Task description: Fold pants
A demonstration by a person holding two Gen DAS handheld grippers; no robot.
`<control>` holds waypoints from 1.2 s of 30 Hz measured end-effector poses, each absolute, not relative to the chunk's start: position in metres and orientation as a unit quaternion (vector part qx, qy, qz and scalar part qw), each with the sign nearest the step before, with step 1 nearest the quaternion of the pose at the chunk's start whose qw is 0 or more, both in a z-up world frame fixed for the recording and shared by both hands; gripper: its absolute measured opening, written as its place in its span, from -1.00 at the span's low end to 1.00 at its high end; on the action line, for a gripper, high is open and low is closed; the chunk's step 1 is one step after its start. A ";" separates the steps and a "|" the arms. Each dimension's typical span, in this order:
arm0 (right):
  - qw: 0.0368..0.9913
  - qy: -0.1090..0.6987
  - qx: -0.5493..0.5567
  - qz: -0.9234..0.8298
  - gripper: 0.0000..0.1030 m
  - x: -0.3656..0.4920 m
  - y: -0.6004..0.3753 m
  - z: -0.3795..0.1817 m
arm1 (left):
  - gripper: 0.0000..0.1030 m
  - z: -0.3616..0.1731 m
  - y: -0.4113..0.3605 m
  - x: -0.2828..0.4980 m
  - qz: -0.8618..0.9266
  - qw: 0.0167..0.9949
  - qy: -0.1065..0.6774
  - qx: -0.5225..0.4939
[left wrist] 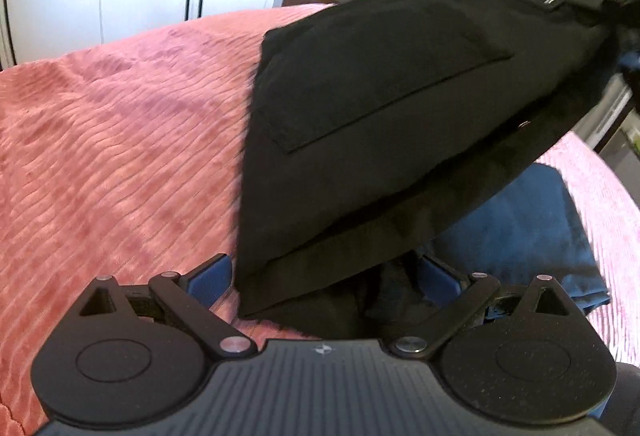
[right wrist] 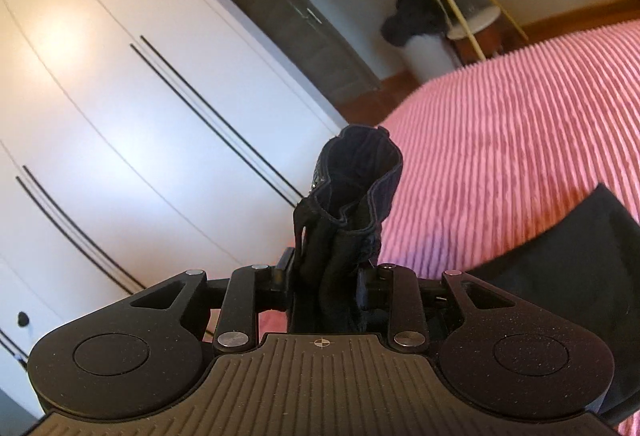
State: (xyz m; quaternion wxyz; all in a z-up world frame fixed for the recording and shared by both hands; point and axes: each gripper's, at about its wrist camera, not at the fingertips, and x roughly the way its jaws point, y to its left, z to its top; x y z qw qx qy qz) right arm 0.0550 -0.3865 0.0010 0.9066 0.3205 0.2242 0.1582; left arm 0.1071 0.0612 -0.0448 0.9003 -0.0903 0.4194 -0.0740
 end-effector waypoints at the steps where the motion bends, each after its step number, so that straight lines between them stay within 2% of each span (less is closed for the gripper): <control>1: 0.907 0.220 0.321 0.159 -0.39 0.052 -0.388 0.003 | 0.92 -0.047 0.063 0.109 -0.067 0.898 0.426 -0.093; 4: 0.910 0.205 0.323 0.158 -0.39 0.041 -0.396 0.008 | 0.87 -0.054 0.075 0.116 -0.051 0.886 0.443 -0.130; 6: 0.912 0.195 0.327 0.152 -0.39 0.032 -0.403 0.012 | 0.58 -0.059 0.084 0.120 -0.038 0.877 0.454 -0.154; 8: 0.912 0.188 0.335 0.145 -0.39 0.019 -0.411 0.016 | 0.39 -0.061 0.092 0.121 -0.032 0.872 0.456 -0.178; 11: 0.914 0.183 0.338 0.127 -0.39 0.012 -0.429 0.012 | 0.35 -0.056 0.095 0.117 -0.047 0.878 0.435 -0.192; 14: 0.911 0.190 0.350 0.106 -0.39 0.010 -0.447 0.002 | 0.27 -0.045 0.086 0.110 -0.062 0.897 0.406 -0.162; 18: 0.910 0.192 0.357 0.086 -0.39 0.001 -0.468 -0.018 | 0.26 -0.036 0.079 0.104 -0.084 0.904 0.394 -0.143; 20: 0.910 0.197 0.358 0.070 -0.38 -0.005 -0.479 -0.036 | 0.35 -0.037 0.075 0.104 -0.107 0.895 0.409 -0.141; 21: 0.907 0.208 0.361 0.058 -0.36 -0.006 -0.486 -0.048 | 0.53 -0.039 0.074 0.104 -0.119 0.888 0.422 -0.142; 24: 0.865 0.283 0.415 0.012 -0.08 0.003 -0.510 -0.090 | 0.79 -0.044 0.062 0.106 -0.128 0.880 0.443 -0.116; 27: 0.804 0.341 0.487 -0.013 0.04 0.009 -0.527 -0.131 | 0.84 -0.050 0.048 0.113 -0.125 0.873 0.465 -0.073; 31: 0.790 0.332 0.515 0.020 0.57 0.019 -0.533 -0.136 | 0.92 -0.056 0.039 0.117 -0.126 0.869 0.475 -0.063; 33: 0.788 0.337 0.514 0.019 0.58 0.028 -0.533 -0.140 | 0.92 -0.059 0.035 0.118 -0.121 0.870 0.474 -0.060; 36: 0.792 0.337 0.510 0.012 0.28 0.031 -0.529 -0.141 | 0.92 -0.060 0.023 0.115 -0.118 0.877 0.463 -0.044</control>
